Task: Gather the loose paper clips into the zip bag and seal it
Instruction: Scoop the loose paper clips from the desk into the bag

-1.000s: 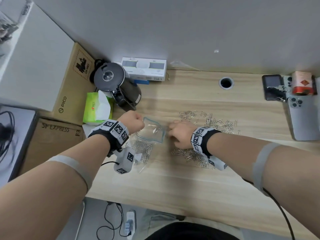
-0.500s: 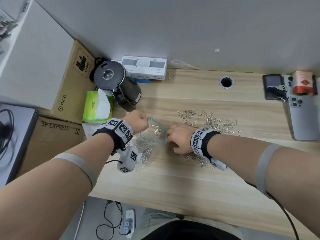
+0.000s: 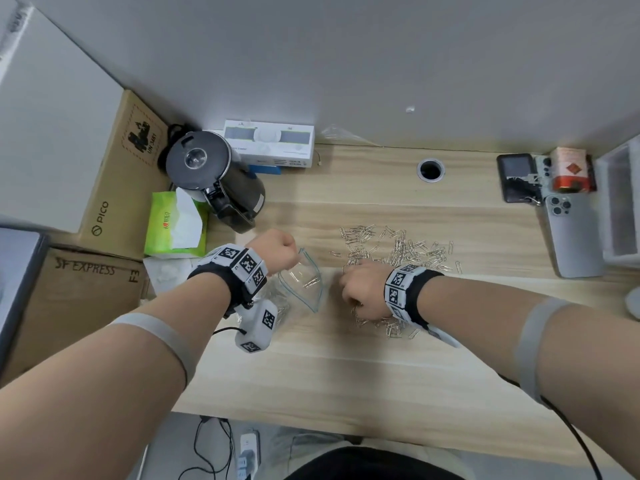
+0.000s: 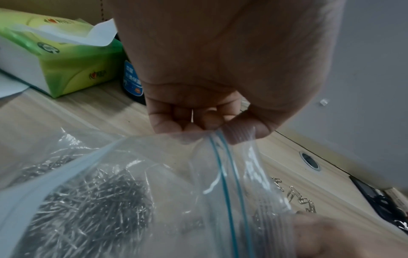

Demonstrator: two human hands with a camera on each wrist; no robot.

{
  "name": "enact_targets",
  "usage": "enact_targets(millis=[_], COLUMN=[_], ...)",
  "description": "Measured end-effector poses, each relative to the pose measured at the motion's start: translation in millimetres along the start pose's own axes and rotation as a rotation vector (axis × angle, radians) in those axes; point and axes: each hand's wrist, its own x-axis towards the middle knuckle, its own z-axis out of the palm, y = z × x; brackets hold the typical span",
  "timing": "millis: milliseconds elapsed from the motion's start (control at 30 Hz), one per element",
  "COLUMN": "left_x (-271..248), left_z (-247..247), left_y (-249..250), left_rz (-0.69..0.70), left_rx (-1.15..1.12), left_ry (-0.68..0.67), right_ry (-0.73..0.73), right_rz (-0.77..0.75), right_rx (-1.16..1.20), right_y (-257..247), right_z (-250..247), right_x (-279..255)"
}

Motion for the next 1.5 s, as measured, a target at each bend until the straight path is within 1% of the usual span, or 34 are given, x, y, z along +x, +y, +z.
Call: enact_targets(millis=[133,200,300,400,467,567,667,733,967,1033,1100,1167,1200,1267,1300,1400,1500], left_x=[4.8,6.3,7.2,6.9,9.3,12.2,14.4,16.3,21.1,21.6,20.9,19.9,19.3,18.7,18.3,17.6,15.3], left_z=[-6.8,-10.5,-13.1,-13.3,-11.3,-4.9,7.3,16.1,36.3,42.1,46.9,51.1,52.3,51.2,49.0,43.3,42.4], left_y=[5.3,3.8,-1.0,-3.4,-2.3,5.3,22.5,34.4,71.8,79.2,84.8,90.0,92.0,94.6,95.1,90.3,79.4], left_rz=[0.008,0.017,0.026,0.023,0.016,0.004,0.007,0.026,0.081,0.097,0.106,0.110,0.099,0.067,0.050,0.011,-0.019], left_rx=[-0.006,-0.046,-0.082,-0.107,-0.117,-0.077,-0.062,-0.041,0.102,0.111,0.128,0.164,0.189,0.252,0.289,0.334,0.310], left_ry=[0.032,0.043,0.057,0.061,0.059,0.037,-0.021,-0.037,-0.049,-0.070,-0.087,-0.073,-0.055,-0.010,-0.001,0.001,0.009], right_ry=[0.190,0.222,0.210,0.195,0.216,0.241,0.216,0.199,0.176,0.186,0.242,0.309,0.320,0.294,0.269,0.179,0.169], right_rz=[0.107,0.170,0.239,0.233,0.217,0.187,0.168,0.159,0.194,0.209,0.273,0.410,0.490,0.610,0.644,0.663,0.614], right_rx=[0.080,0.054,0.034,0.015,0.009,0.010,0.044,0.066,0.147,0.178,0.190,0.210,0.239,0.296,0.302,0.279,0.286], right_y=[16.8,23.7,29.7,29.9,29.1,30.8,34.4,35.8,40.7,43.2,46.5,50.0,52.0,53.7,53.2,47.3,39.5], right_z=[-22.0,-31.8,-38.9,-33.8,-26.0,-14.0,-2.1,4.1,24.4,28.9,31.5,32.9,33.5,33.9,34.6,39.7,45.8], right_x=[-0.5,9.9,26.3,29.8,24.9,9.8,-9.7,-21.6,-59.2,-69.6,-78.4,-87.9,-91.9,-98.9,-100.6,-96.0,-83.5])
